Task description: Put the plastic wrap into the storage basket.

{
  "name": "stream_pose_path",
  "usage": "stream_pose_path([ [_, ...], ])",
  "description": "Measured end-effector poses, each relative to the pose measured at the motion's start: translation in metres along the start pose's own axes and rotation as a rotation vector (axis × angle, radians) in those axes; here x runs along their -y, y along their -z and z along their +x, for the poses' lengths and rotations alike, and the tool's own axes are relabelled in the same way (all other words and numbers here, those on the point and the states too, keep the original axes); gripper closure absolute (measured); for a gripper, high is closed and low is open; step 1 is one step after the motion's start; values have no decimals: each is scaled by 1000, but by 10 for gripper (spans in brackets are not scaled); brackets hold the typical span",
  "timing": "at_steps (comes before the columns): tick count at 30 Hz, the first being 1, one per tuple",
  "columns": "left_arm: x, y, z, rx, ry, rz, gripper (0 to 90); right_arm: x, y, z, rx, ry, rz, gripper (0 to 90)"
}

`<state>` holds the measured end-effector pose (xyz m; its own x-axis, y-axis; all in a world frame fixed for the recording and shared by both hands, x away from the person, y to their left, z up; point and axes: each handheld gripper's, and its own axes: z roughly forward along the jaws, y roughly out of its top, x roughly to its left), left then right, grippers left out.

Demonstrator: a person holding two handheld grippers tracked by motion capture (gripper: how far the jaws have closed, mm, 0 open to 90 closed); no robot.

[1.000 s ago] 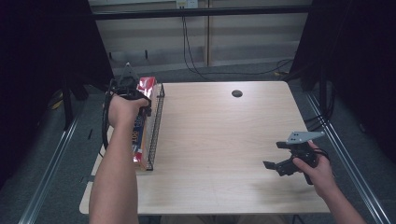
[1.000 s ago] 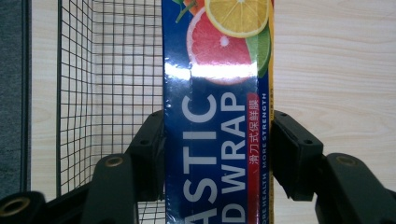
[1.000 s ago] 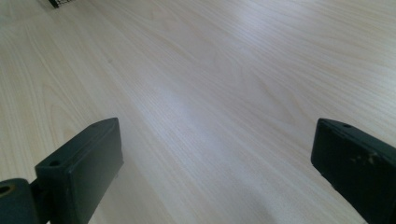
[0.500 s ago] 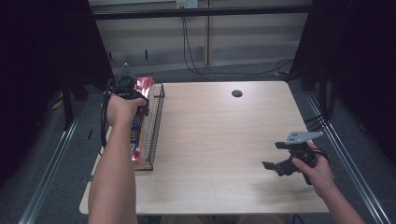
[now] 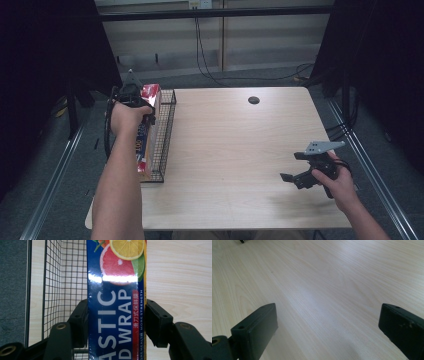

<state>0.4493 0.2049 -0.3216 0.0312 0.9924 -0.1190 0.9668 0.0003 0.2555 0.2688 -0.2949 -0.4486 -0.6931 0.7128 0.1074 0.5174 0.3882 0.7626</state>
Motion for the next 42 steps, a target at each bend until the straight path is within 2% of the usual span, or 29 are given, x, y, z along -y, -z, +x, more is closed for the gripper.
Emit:
stream_pose_path([
  [10, -3, -10, 6, 15, 3, 1, 439, 0, 0, 1, 3, -4, -2, 18],
  [15, -3, -17, 9, 6, 11, 9, 439, -1, 0, 1, 3, -3, -6, 18],
  [17, -3, -19, 11, -2, 2, 13, 439, -1, 0, 1, -4, -4, -8, 17],
  [21, -3, -24, 13, -1, 16, 8, 439, -1, 0, 0, 2, 0, -5, 17],
  [22, -4, -25, 14, -3, 7, 10, 439, -1, 0, 0, 1, -1, -4, 17],
  [25, -4, -28, 15, 4, 17, 17, 439, -1, 0, 0, 2, -3, -5, 17],
  [30, -4, -33, 18, 0, 9, 16, 439, -1, 0, 0, 5, -5, -4, 17],
  [39, -4, -41, 20, -6, 17, 17, 438, -2, -1, 1, 2, -2, -6, 18],
  [42, -5, -46, 21, -1, 15, 30, 438, -2, 0, 1, 2, -3, -6, 18],
])
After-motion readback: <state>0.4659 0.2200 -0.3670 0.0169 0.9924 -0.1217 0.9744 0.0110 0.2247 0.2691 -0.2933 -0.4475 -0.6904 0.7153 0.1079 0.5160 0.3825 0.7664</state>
